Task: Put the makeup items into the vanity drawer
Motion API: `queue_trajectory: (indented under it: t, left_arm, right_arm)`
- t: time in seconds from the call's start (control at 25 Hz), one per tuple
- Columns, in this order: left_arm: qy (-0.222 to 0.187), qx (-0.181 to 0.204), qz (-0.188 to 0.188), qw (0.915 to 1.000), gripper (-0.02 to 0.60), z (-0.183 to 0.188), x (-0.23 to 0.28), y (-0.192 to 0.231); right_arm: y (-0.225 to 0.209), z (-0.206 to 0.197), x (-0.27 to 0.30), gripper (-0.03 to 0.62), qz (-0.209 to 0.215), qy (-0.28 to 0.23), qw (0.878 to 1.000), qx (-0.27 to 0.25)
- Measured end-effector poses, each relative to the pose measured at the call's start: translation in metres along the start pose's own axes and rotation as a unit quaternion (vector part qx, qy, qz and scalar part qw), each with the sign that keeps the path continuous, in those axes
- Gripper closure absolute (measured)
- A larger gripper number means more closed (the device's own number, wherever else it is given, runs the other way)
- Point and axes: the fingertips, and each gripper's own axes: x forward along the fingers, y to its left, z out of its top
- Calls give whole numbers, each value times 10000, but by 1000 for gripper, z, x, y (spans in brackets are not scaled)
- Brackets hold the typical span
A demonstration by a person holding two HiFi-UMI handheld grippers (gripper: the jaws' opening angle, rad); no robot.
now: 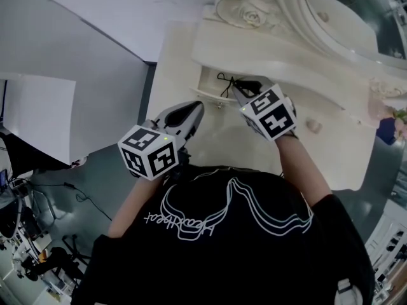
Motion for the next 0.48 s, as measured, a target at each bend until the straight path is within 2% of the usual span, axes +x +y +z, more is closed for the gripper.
queue_trajectory:
  t: [0.28, 0.48]
  left_arm:
    - [-1, -42, 12, 10000, 575, -1, -1, 3]
    - [-4, -43, 16, 10000, 575, 0, -2, 2]
  right_arm:
    - [1, 1, 4, 557, -87, 135, 9994, -308]
    - [2, 3, 0, 508, -40, 39, 9995, -306]
